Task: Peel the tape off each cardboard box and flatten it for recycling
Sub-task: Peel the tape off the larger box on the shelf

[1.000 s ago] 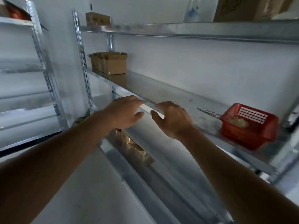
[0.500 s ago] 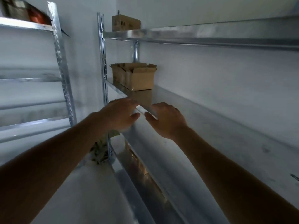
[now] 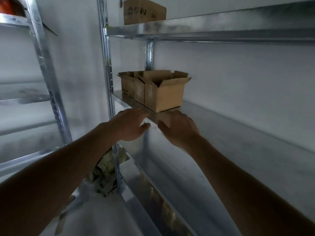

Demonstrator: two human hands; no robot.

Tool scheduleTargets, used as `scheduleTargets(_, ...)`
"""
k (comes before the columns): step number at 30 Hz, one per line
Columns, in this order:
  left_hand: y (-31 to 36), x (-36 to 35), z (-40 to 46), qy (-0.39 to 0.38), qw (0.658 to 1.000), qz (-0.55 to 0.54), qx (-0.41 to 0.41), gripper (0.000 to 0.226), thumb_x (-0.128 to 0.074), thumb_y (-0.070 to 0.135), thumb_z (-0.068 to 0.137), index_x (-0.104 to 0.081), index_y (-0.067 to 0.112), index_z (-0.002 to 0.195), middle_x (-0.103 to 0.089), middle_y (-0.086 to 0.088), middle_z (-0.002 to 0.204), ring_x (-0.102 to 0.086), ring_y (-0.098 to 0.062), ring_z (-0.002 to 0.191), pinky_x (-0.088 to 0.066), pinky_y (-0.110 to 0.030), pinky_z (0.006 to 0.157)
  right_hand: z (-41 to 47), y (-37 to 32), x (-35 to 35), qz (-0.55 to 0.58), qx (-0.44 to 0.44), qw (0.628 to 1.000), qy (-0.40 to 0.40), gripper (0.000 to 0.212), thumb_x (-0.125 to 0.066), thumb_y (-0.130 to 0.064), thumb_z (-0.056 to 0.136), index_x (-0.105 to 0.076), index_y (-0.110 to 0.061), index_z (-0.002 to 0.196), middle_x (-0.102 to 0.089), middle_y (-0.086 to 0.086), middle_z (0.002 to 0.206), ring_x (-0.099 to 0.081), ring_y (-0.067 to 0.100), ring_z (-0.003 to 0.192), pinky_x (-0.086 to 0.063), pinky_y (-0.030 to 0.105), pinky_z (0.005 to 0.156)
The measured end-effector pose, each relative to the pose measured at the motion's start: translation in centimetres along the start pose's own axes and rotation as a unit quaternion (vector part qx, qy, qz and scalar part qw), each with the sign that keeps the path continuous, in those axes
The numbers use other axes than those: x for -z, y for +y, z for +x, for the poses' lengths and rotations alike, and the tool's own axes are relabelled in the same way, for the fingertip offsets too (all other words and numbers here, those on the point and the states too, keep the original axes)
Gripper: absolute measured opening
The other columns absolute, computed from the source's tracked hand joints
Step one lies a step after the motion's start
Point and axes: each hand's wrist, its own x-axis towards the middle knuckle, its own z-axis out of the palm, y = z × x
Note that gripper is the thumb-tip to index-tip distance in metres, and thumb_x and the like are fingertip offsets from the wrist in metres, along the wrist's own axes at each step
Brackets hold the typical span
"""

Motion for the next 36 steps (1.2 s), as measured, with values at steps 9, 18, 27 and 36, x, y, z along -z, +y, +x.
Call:
scheduleTargets(9,-12.8,-1.6,11.4,-0.04,0.995,-0.049,-0.077,0.032,-0.053,0.043,0.104,-0.057,0.025,0.13,-0.066,0.004,0.126,-0.063,-0.014,0.11,-0.054,-0.042,0.097,13.5,-2.2,-5.8,0.034,-0.104,0.993,0.045,0.06,-0.051,-0.05,0.101,-0.031,-0.028,0.154,-0.053,0.008,0.143,-0.06,0.028,0.12,-0.051,0.041,0.092)
scheduleTargets(18,-18.2,-5.0,21.9,-0.034,0.99,-0.064,-0.123,0.034,-0.053,0.046,0.103,-0.058,0.026,0.131,-0.062,0.006,0.122,-0.062,-0.011,0.103,-0.057,-0.041,0.092,22.7,0.4,-9.3,0.056,-0.191,0.973,0.114,0.058,-0.052,-0.053,0.101,-0.024,-0.042,0.151,-0.042,0.013,0.147,-0.054,0.041,0.128,-0.053,0.052,0.099)
scheduleTargets(27,-19.9,-5.7,26.4,-0.028,0.98,-0.066,-0.187,0.043,-0.052,0.043,0.102,-0.057,0.022,0.139,-0.053,0.001,0.135,-0.059,-0.014,0.11,-0.055,-0.041,0.095,24.5,1.7,-9.1,0.029,-0.305,0.933,0.19,0.027,-0.054,-0.041,0.104,-0.047,-0.024,0.124,-0.052,0.006,0.12,-0.051,0.02,0.086,-0.042,0.034,0.07)
scheduleTargets(36,-20.4,-6.0,27.3,-0.05,0.96,-0.106,-0.256,0.041,-0.058,0.04,0.101,-0.053,0.026,0.139,-0.061,0.006,0.132,-0.062,-0.014,0.111,-0.055,-0.038,0.093,24.4,-0.3,-9.5,0.053,-0.344,0.91,0.227,0.052,-0.064,-0.062,0.094,-0.047,-0.023,0.123,-0.05,0.001,0.112,-0.053,0.019,0.088,-0.044,0.032,0.069)
